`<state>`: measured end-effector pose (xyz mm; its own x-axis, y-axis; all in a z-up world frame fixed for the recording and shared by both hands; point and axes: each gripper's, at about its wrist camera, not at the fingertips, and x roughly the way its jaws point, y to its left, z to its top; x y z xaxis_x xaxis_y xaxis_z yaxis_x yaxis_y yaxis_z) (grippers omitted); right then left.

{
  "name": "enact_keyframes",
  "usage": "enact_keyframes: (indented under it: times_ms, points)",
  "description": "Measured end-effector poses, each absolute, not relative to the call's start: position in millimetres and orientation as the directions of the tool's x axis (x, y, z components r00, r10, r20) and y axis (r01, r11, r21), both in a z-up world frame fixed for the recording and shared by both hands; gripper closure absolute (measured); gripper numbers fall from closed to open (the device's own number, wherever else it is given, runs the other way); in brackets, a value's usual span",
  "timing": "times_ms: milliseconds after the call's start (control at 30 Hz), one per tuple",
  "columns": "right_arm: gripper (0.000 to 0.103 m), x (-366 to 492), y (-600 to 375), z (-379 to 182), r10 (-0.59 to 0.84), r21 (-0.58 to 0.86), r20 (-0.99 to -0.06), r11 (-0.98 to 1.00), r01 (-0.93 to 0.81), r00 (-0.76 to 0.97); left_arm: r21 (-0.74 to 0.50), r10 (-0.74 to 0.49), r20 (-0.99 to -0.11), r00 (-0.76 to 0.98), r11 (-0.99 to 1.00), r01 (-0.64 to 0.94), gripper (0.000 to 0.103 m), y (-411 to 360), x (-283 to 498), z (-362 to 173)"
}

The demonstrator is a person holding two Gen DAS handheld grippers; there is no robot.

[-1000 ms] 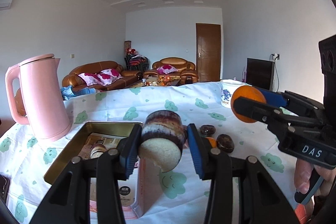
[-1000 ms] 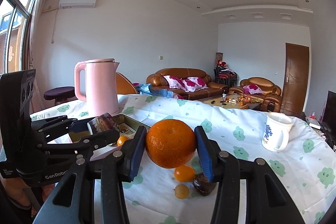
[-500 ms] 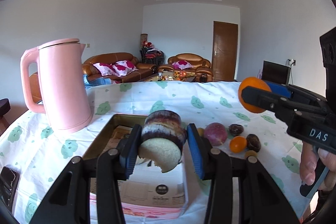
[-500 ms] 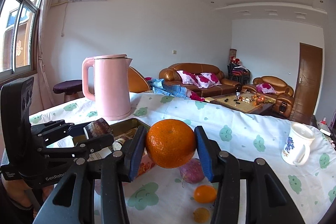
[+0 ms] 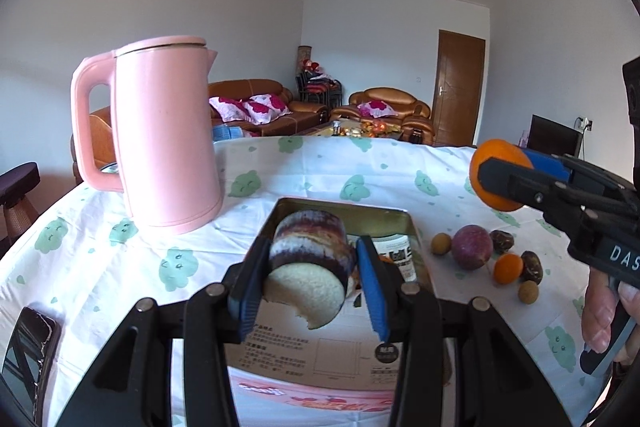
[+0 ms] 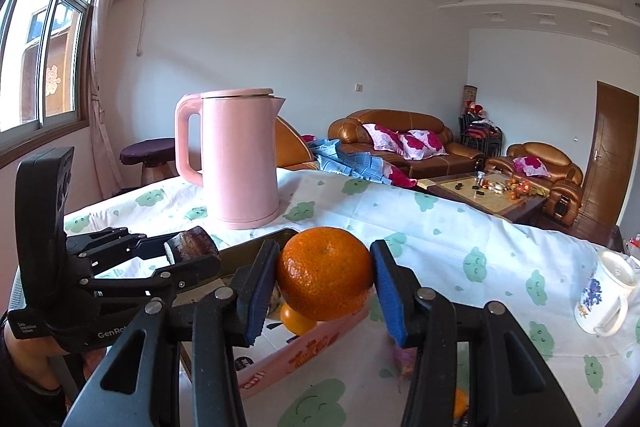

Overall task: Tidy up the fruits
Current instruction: 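Carry the pastry roll over the tin with the left tool while the right tool carries the orange, then lower the pastry roll into the tin and open the left tool while the right tool releases the orange there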

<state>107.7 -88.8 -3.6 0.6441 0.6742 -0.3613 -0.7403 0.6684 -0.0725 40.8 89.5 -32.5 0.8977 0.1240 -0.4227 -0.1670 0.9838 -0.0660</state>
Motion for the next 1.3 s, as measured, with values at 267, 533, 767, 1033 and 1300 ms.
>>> enact_keyframes:
  times_ms: [267,533,767,1033,1300]
  points:
    - [0.054,107,-63,-19,0.686,-0.073,-0.407,0.634,-0.770,0.604,-0.069,0.138,-0.464,0.875,0.979,-0.191,0.058,103,45,-40]
    - [0.054,109,-46,-33,0.686,-0.062,-0.444,0.618,-0.784,0.576,-0.063,0.144,-0.493,0.858,0.978,-0.200,0.058,107,50,-44]
    - [0.054,109,-35,-43,0.682,-0.059,-0.473,0.607,-0.793,0.557,-0.063,0.118,-0.522,0.845,0.982,-0.176,0.058,107,55,-46]
    - [0.054,116,-30,-51,0.667,-0.043,-0.512,0.609,-0.792,0.540,-0.076,0.093,-0.577,0.811,0.983,-0.167,0.057,111,64,-52]
    - [0.054,122,-26,-55,0.649,-0.027,-0.551,0.614,-0.789,0.524,-0.085,0.082,-0.615,0.784,0.982,-0.170,0.057,114,71,-59]
